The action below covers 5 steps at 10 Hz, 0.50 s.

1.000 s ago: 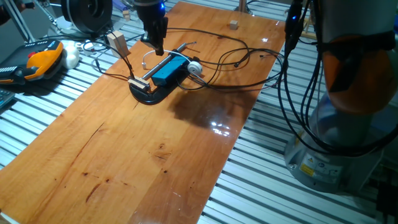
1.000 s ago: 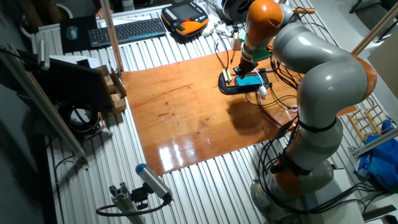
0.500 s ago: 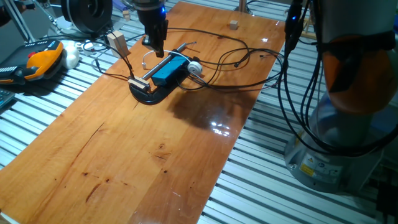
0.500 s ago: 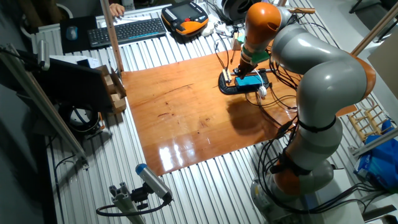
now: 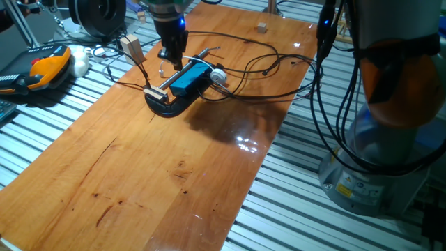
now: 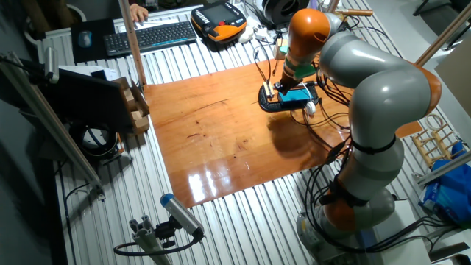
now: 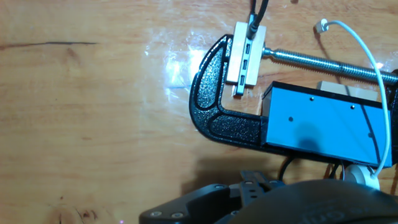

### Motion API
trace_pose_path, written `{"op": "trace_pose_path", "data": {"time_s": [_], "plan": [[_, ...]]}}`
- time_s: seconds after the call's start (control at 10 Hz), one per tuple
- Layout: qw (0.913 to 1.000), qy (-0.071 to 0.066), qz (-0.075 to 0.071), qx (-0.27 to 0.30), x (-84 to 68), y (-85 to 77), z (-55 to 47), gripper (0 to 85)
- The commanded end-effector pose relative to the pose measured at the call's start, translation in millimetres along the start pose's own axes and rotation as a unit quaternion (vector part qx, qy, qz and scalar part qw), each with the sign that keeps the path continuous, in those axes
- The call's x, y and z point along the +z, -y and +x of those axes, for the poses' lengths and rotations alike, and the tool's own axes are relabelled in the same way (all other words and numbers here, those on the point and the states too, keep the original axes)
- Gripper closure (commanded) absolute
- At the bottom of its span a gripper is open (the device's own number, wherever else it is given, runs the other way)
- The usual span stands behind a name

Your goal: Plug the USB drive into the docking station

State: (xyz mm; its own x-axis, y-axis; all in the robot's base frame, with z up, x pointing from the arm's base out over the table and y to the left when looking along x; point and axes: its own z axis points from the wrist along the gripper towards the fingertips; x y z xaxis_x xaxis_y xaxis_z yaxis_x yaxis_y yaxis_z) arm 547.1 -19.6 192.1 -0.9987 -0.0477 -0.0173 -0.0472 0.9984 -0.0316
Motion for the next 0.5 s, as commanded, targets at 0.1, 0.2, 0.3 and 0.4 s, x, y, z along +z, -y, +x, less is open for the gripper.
{"op": "trace_pose_path", "data": {"time_s": [0.1,0.2,0.3,0.4], "plan": [[1.0,-0.002,0.004,0.008,-1.1,3.1,-1.2,85.0],[1.0,-0.003,0.002,0.009,-2.0,4.3,-2.0,85.0],[1.0,-0.005,0.004,0.007,0.2,3.5,-2.1,85.0],[1.0,0.001,0.005,0.009,2.6,5.5,-2.3,85.0]]}}
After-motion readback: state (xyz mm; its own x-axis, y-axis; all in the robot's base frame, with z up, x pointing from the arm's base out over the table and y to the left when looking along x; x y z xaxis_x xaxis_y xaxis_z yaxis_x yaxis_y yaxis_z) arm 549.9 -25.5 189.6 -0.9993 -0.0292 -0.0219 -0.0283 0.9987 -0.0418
